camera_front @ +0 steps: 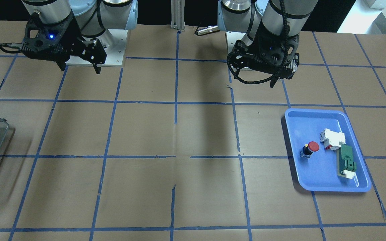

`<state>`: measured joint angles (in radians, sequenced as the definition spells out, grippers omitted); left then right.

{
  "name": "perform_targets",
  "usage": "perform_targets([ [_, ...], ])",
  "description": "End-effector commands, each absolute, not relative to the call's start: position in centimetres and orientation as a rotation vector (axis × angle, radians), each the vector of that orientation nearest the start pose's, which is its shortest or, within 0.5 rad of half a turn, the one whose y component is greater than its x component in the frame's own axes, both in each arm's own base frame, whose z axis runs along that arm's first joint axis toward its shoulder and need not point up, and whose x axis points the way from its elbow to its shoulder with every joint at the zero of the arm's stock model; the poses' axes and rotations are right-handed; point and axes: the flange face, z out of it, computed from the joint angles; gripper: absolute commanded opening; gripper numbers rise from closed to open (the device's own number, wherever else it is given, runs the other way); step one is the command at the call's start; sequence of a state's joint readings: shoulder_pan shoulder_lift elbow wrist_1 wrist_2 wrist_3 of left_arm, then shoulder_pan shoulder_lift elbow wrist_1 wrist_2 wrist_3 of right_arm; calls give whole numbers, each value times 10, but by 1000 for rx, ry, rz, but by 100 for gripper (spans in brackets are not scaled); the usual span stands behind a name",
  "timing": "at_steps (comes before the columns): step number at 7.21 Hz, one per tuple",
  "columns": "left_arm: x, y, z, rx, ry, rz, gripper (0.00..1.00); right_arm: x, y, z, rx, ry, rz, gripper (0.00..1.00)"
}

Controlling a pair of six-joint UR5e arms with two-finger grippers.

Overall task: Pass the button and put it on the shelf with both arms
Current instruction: 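Lower the left gripper over the red button in the blue tray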

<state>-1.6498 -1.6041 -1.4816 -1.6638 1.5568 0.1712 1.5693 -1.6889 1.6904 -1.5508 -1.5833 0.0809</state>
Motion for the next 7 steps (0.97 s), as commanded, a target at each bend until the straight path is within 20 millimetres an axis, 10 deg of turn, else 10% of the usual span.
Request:
perform_targets([
  [1, -173, -492, 511, 393, 3126, 0, 100, 133, -441, 483, 126, 3146, 19, 100],
  [3, -158, -499, 489, 352, 3128, 47, 100, 133, -441, 484, 125, 3146, 14, 100],
  [5, -39, -528, 424, 55, 3160, 27, 100, 132, -440, 484, 128, 3144, 29, 100],
  [7, 15, -542, 347, 314, 3131, 7, 100, 129, -442, 482, 142, 3145, 33, 100],
])
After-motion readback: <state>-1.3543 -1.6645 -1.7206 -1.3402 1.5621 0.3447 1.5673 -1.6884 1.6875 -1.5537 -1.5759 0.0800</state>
